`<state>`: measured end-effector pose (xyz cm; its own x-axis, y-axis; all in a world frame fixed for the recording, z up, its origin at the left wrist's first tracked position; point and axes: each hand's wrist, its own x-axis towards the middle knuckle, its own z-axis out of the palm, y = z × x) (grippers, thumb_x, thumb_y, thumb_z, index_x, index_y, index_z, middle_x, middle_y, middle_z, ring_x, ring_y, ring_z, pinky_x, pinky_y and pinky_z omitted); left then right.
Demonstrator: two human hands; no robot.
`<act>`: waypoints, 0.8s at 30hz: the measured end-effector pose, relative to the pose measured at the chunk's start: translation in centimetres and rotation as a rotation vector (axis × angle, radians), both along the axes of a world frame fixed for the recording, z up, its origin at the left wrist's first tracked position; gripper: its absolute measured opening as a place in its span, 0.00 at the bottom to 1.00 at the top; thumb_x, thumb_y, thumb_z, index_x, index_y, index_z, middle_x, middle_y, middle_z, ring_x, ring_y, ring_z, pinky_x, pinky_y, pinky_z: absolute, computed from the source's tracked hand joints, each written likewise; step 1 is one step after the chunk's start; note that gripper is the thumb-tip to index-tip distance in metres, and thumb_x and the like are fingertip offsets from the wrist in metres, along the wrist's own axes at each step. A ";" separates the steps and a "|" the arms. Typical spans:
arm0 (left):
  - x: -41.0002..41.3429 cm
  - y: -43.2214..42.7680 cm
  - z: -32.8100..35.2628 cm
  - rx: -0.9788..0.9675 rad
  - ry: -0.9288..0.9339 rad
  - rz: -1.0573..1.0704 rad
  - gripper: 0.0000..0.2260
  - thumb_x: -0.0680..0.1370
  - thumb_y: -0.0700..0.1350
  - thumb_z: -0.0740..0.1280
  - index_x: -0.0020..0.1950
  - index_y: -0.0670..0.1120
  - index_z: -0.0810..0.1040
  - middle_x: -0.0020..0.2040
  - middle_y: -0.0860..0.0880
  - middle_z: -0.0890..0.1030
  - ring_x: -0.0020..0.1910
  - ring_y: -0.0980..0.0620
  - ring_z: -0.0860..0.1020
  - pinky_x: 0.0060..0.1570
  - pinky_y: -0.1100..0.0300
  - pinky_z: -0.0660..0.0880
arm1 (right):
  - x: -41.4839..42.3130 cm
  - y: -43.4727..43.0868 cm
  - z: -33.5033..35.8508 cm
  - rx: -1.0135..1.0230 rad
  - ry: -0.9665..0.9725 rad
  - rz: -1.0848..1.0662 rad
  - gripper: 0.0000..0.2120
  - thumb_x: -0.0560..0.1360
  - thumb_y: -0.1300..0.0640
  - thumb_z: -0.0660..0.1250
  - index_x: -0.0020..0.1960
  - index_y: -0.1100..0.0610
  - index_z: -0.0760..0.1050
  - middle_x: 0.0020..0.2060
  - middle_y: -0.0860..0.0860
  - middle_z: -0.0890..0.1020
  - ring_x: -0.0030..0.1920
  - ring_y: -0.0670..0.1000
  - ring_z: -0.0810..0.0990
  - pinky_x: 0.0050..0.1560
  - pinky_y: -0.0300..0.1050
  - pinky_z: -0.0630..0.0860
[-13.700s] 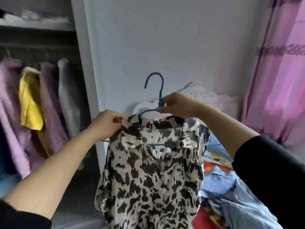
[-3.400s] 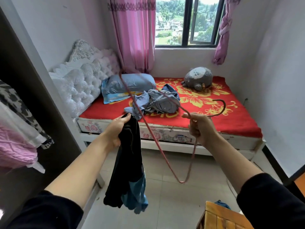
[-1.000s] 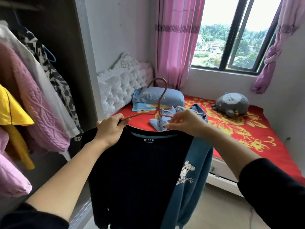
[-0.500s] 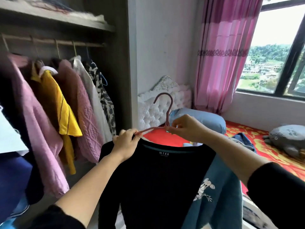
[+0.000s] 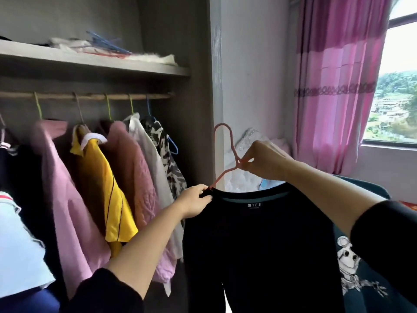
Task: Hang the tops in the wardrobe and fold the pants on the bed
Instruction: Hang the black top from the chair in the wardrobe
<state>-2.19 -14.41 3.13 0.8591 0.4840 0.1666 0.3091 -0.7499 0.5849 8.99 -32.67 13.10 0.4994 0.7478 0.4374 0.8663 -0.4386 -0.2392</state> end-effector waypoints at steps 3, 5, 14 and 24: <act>2.3 4.9 1.7 0.117 -0.030 0.015 0.15 0.79 0.48 0.62 0.65 0.50 0.74 0.64 0.48 0.75 0.60 0.50 0.74 0.57 0.59 0.70 | 1.8 4.4 1.9 -0.039 0.004 -0.055 0.11 0.76 0.53 0.67 0.48 0.59 0.84 0.40 0.55 0.82 0.34 0.53 0.76 0.33 0.40 0.70; 3.8 8.1 2.9 0.214 -0.041 0.046 0.17 0.79 0.48 0.62 0.68 0.49 0.72 0.67 0.47 0.72 0.65 0.48 0.71 0.64 0.56 0.68 | 3.1 7.3 3.1 -0.048 0.028 -0.076 0.10 0.75 0.54 0.67 0.50 0.59 0.82 0.45 0.55 0.83 0.39 0.54 0.80 0.35 0.45 0.74; 10.7 18.9 7.7 0.783 0.046 0.165 0.20 0.82 0.50 0.54 0.73 0.47 0.66 0.76 0.47 0.62 0.77 0.51 0.49 0.74 0.52 0.43 | 7.1 18.7 6.6 0.017 -0.117 -0.206 0.15 0.75 0.56 0.67 0.34 0.54 0.64 0.32 0.50 0.71 0.29 0.48 0.70 0.23 0.38 0.60; 12.0 26.4 12.8 1.114 0.142 0.238 0.13 0.77 0.47 0.56 0.46 0.49 0.80 0.38 0.47 0.82 0.50 0.46 0.80 0.68 0.49 0.27 | 10.7 31.5 9.8 0.144 -0.256 -0.132 0.05 0.74 0.62 0.66 0.48 0.57 0.72 0.32 0.50 0.69 0.30 0.51 0.67 0.29 0.43 0.64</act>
